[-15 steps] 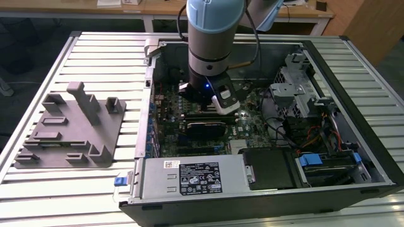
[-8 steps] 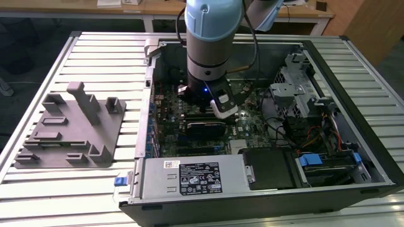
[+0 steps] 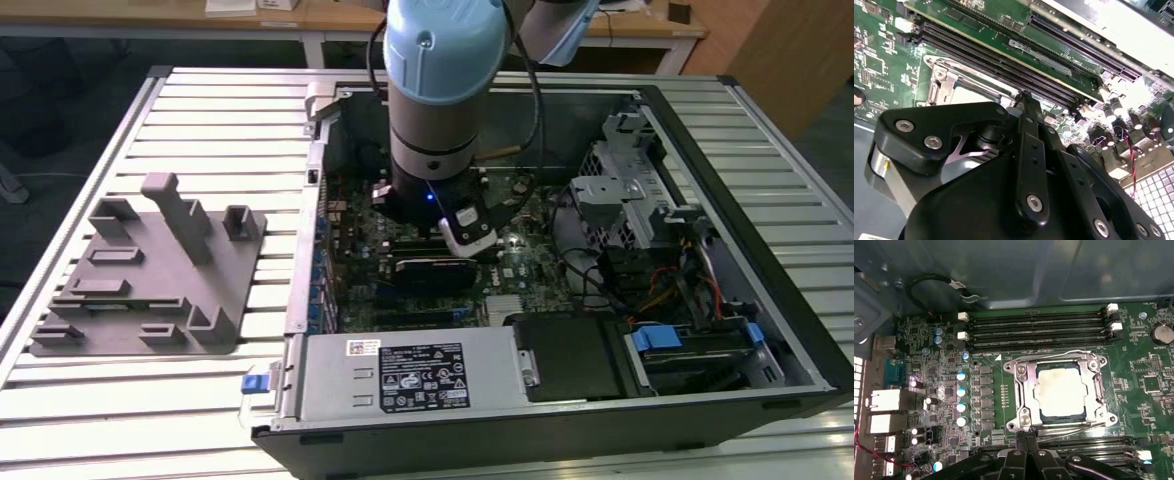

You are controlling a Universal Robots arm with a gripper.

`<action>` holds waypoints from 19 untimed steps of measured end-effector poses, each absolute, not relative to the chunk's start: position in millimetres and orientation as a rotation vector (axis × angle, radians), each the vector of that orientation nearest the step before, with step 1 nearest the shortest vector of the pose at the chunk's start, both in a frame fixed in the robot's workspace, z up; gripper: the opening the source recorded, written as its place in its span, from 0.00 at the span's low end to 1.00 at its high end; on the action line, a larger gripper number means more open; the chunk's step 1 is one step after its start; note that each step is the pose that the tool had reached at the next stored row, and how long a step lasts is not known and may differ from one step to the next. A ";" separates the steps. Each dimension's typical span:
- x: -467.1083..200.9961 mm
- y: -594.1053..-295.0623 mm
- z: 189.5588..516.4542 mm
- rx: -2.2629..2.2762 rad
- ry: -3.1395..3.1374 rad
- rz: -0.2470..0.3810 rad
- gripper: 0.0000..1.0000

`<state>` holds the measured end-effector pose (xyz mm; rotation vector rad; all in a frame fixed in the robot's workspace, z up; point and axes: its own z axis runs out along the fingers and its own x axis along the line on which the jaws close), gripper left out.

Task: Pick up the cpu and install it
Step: 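Install the second cpu locking lever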

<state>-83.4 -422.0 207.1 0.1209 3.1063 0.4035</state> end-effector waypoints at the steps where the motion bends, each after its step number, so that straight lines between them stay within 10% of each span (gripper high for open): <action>1: -84.0 -422.6 206.4 0.121 3.105 0.412 0.11; 19: -92.6 -425.1 189.9 0.121 3.092 0.516 0.11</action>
